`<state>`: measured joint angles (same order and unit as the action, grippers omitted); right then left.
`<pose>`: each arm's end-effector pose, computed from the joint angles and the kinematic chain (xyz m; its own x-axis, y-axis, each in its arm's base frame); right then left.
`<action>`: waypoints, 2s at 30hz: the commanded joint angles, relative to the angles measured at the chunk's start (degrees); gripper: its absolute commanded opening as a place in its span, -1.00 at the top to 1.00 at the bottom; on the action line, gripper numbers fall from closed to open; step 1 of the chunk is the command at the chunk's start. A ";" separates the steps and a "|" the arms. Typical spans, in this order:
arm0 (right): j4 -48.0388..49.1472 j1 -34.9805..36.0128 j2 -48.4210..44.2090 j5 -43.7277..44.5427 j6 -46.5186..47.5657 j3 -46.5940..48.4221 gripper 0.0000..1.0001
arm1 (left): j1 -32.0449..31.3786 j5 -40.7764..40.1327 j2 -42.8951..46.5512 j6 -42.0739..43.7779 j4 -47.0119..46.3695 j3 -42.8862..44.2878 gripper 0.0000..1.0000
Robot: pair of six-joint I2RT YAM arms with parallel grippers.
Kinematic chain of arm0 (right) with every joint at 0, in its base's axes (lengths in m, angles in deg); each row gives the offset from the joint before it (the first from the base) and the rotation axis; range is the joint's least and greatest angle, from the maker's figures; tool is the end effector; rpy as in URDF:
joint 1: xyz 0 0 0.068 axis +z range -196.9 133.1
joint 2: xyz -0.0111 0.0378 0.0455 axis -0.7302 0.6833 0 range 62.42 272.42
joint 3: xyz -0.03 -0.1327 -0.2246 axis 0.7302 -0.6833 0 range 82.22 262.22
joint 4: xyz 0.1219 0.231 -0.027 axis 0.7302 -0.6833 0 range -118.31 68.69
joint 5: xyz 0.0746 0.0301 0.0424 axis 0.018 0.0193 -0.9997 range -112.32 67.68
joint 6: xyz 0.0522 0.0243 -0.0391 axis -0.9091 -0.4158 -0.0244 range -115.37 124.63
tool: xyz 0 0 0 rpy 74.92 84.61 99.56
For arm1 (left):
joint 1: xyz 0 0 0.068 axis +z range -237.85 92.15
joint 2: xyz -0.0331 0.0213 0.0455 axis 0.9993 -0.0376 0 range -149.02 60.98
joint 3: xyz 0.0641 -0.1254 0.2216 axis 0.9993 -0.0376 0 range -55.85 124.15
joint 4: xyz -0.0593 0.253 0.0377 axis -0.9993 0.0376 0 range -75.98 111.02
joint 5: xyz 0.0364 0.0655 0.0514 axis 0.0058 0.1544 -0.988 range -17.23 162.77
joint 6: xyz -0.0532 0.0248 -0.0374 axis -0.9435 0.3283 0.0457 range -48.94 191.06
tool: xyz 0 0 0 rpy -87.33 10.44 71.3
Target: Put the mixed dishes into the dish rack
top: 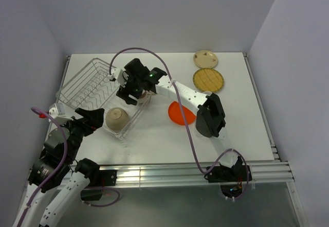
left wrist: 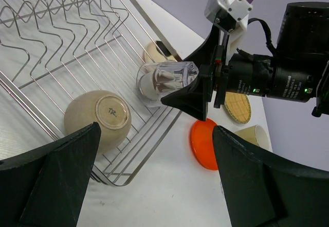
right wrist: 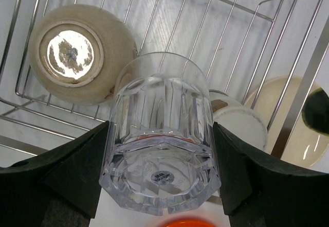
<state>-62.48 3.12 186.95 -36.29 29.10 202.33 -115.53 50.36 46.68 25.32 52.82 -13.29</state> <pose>0.3133 0.3951 0.2709 -0.0648 -0.7028 -0.7085 -0.9657 0.2229 -0.1329 0.0872 -0.0214 0.3224 -0.1829 -0.6516 -0.7362 -0.0479 0.7538 -0.6553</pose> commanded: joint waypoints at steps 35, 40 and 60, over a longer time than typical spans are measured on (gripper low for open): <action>-4.27 3.59 7.31 9.67 11.30 5.74 0.14 | 0.26 -0.70 1.03 -0.85 -0.05 0.32 -0.95; -3.83 3.94 7.39 10.02 11.30 5.39 -0.21 | 0.17 -0.61 0.86 -0.76 -0.14 0.24 -0.95; -4.27 4.82 7.66 9.58 12.27 5.66 -0.85 | 0.17 -0.35 1.03 -1.46 0.04 -0.03 -0.95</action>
<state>-66.79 7.25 194.25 -27.31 40.33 205.24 -115.53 50.38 47.29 24.67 52.96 -13.48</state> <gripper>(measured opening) 0.925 0.974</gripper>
